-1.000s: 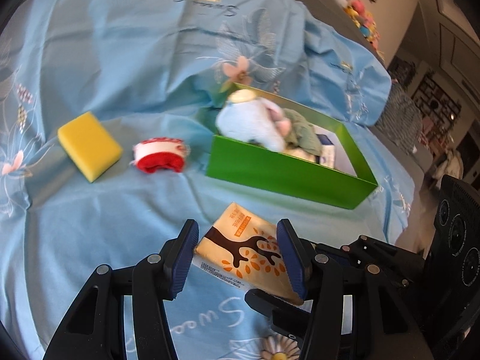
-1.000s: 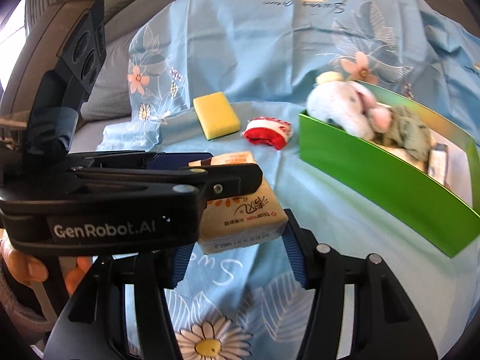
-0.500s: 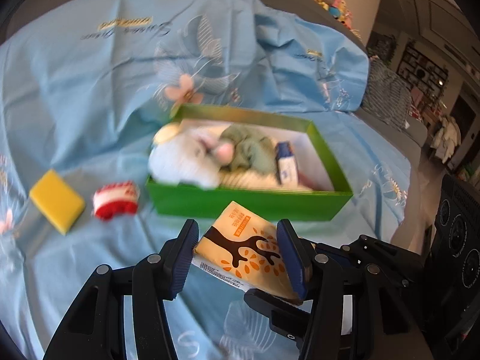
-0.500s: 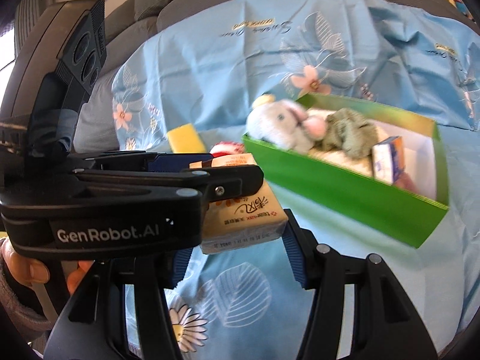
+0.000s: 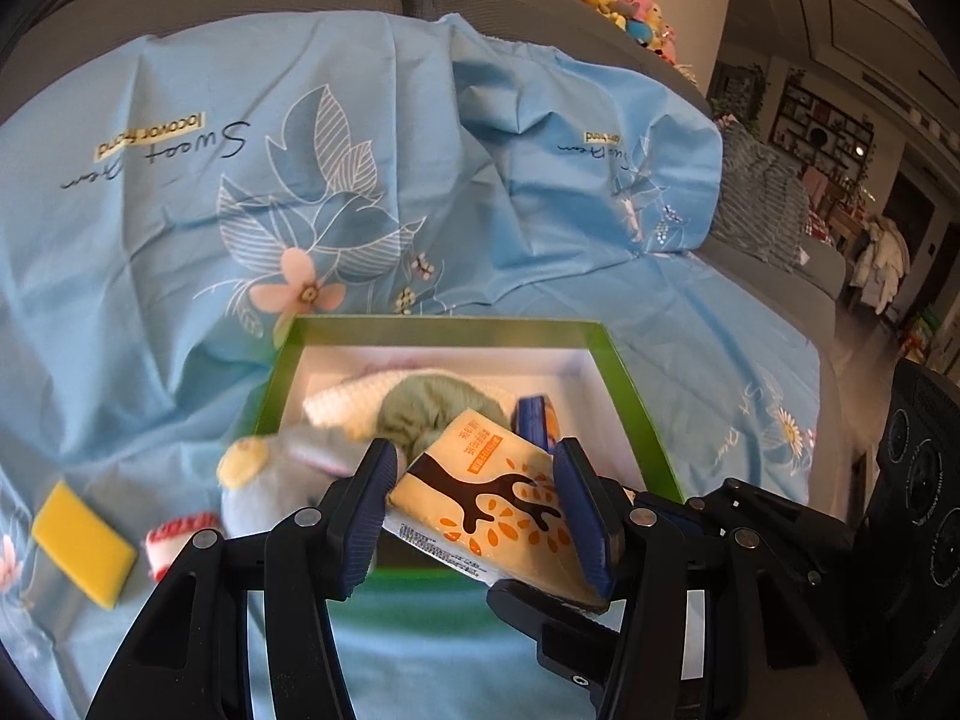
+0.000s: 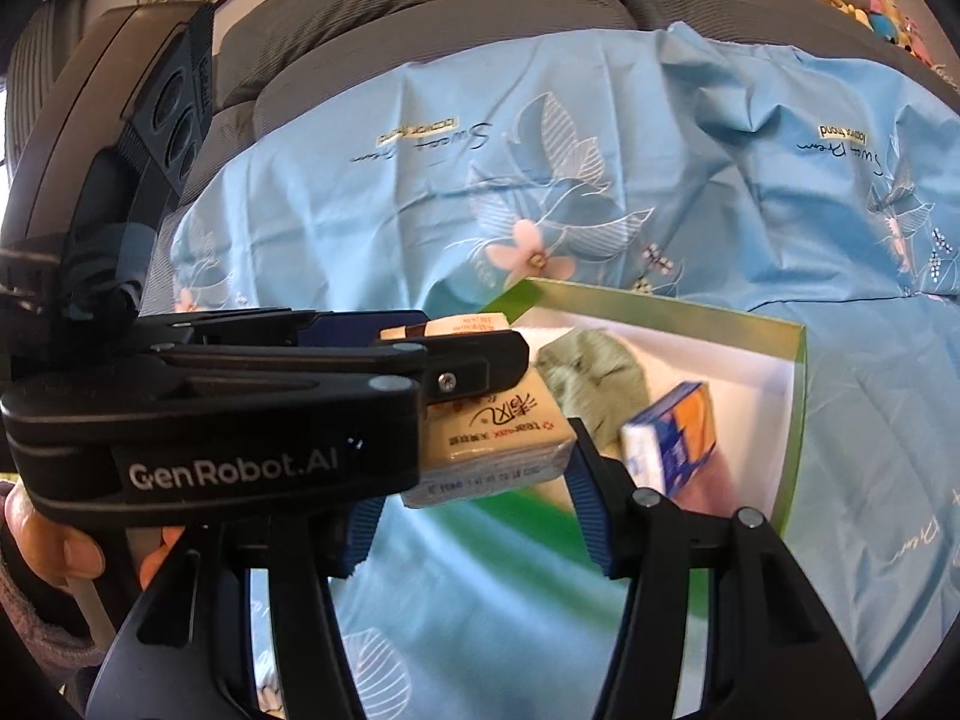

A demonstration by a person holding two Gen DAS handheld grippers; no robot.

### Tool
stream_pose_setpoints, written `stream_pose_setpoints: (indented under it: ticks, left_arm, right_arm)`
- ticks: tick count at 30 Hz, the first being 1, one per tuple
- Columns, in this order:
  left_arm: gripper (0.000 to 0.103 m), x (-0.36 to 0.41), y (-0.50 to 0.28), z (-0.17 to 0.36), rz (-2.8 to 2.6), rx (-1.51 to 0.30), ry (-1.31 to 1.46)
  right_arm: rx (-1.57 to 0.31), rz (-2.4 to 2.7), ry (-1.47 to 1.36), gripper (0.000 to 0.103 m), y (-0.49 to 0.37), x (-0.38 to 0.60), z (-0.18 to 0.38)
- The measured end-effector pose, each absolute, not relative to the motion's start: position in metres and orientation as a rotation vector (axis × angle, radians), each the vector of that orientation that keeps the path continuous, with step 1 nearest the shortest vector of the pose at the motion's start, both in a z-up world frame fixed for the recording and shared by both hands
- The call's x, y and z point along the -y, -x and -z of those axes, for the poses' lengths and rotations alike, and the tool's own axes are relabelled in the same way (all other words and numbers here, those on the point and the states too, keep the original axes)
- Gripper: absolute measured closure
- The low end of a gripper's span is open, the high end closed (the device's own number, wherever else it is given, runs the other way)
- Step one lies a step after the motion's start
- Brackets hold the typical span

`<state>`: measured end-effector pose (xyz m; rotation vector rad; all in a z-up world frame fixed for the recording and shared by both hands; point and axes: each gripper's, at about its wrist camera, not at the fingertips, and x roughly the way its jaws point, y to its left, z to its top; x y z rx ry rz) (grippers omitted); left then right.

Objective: Organize soft objects
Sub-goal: 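Lower the tissue box into the green box and open the left gripper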

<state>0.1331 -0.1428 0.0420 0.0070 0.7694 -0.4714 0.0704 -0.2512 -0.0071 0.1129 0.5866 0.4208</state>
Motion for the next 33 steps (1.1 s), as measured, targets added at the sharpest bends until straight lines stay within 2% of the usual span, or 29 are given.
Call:
stream_pose_setpoints:
  ticks: [19, 20, 22, 26, 28, 33]
  left_arm:
    - [0.047, 0.140, -0.202, 0.000, 0.401, -0.901, 0.127]
    - [0.044, 0.139, -0.203, 0.001, 0.387, -0.911, 0.126]
    - [0.026, 0.136, -0.205, 0.003, 0.367, -0.925, 0.120]
    - [0.024, 0.134, -0.198, 0.000, 0.369, -0.915, 0.103]
    - [0.019, 0.134, -0.192, -0.003, 0.370, -0.911, 0.083]
    - [0.015, 0.125, -0.174, -0.013, 0.361, -0.882, 0.083]
  right_arm:
    - [-0.702, -0.352, -0.056, 0.046, -0.140, 0.253, 0.025]
    - [-0.713, -0.336, -0.041, 0.045, -0.143, 0.251, 0.026]
    - [-0.719, -0.303, -0.018, 0.032, -0.146, 0.250, 0.026]
    - [-0.717, -0.281, -0.013, 0.028, -0.142, 0.253, 0.025]
    - [-0.716, -0.272, -0.018, 0.024, -0.138, 0.256, 0.024]
    - [-0.715, -0.250, -0.036, 0.023, -0.123, 0.264, 0.022]
